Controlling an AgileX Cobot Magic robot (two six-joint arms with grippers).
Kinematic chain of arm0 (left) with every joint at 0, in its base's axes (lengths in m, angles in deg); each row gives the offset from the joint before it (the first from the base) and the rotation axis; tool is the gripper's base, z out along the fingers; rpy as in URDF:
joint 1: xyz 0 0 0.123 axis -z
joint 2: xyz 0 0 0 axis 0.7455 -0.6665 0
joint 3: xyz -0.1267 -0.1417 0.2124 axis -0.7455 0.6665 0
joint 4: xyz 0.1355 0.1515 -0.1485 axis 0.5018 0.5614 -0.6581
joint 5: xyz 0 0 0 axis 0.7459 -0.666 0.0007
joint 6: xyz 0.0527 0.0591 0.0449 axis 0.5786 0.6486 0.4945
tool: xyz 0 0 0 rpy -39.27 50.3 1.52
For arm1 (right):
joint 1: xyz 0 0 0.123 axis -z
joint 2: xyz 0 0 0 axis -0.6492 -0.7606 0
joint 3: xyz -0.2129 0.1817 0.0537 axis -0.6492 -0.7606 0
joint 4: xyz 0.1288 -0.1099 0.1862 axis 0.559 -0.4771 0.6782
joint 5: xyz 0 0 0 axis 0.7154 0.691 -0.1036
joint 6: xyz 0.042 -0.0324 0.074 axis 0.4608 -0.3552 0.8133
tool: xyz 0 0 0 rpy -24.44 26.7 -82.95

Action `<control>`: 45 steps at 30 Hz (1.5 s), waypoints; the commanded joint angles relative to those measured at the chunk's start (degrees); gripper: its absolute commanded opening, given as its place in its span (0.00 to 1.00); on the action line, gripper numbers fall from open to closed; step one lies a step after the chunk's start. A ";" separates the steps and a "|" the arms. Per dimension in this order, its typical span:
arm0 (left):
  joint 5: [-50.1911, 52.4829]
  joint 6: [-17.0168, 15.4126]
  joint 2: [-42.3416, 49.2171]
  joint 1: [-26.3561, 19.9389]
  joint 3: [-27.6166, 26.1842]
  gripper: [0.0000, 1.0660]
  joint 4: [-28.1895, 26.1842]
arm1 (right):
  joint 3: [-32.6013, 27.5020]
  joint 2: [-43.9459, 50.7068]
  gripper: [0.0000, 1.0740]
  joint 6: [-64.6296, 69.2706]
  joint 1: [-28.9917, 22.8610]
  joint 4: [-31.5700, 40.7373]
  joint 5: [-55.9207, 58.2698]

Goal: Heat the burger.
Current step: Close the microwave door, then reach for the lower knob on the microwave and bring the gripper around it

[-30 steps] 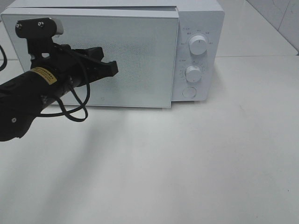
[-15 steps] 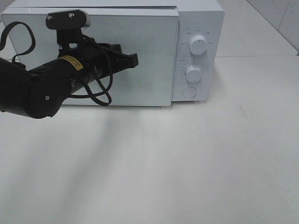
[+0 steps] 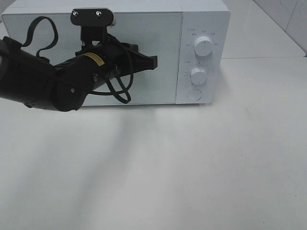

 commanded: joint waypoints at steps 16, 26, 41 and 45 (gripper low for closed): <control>-25.95 0.97 9.97 3.90 0.11 0.07 -3.90 | -0.06 1.49 0.62 -0.46 0.29 0.00 -0.69; -53.00 0.86 13.98 3.90 0.11 0.93 -3.95 | -0.06 1.49 0.62 -0.46 0.29 0.00 -0.69; -83.02 -1.72 22.92 3.55 0.06 0.92 4.81 | -0.06 1.49 0.62 -0.46 0.29 0.00 -0.69; -87.20 -4.18 24.69 -0.34 0.06 0.92 7.10 | -0.06 1.49 0.62 -0.46 0.29 0.00 -0.69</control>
